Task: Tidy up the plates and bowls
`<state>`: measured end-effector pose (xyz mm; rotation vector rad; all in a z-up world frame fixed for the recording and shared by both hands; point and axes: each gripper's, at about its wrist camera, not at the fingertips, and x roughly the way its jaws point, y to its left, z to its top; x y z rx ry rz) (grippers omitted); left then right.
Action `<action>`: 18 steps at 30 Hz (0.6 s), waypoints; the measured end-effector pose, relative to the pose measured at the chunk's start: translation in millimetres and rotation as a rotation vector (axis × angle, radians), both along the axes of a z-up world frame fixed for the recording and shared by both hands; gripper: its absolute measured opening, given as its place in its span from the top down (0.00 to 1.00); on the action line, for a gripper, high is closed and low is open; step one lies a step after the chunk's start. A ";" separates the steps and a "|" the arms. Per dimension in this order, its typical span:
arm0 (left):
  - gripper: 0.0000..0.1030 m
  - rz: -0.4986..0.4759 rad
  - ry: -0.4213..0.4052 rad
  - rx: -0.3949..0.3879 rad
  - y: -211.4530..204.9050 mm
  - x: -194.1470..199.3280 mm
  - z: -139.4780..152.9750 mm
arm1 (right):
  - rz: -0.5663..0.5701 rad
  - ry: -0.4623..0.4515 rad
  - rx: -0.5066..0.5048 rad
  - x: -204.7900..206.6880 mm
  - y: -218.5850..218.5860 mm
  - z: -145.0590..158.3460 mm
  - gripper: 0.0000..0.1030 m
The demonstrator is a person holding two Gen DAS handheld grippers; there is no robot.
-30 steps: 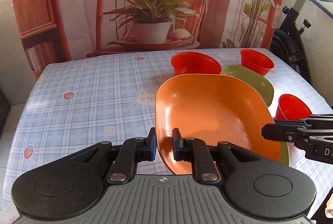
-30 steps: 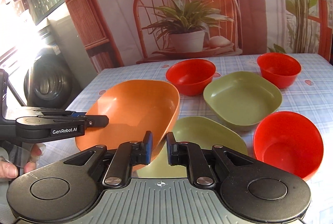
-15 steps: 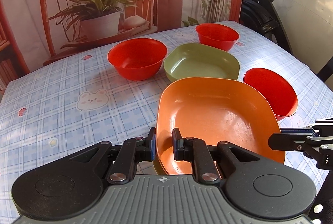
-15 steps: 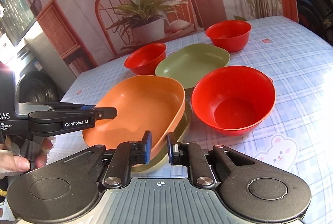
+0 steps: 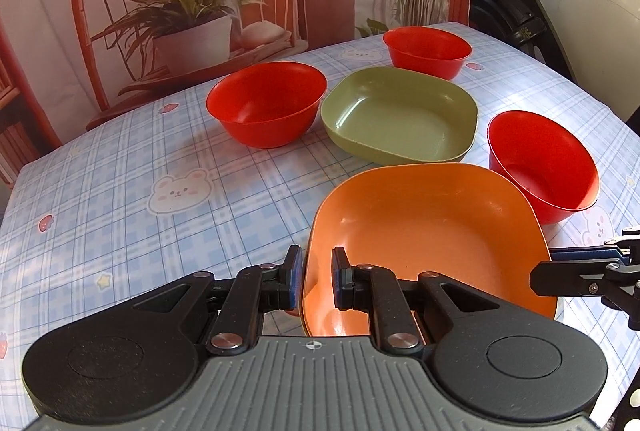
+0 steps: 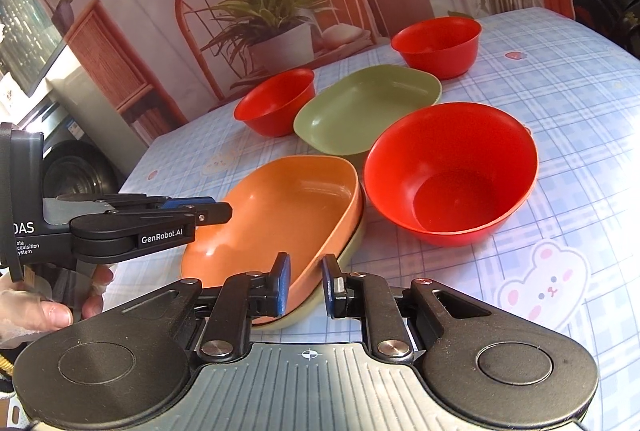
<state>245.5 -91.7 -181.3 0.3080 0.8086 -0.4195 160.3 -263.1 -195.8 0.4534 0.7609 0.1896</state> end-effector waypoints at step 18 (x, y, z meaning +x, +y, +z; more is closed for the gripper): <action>0.84 0.051 -0.002 -0.044 11.9 0.3 4.6 | -0.019 -0.012 -0.027 -0.3 -5.3 -0.7 0.89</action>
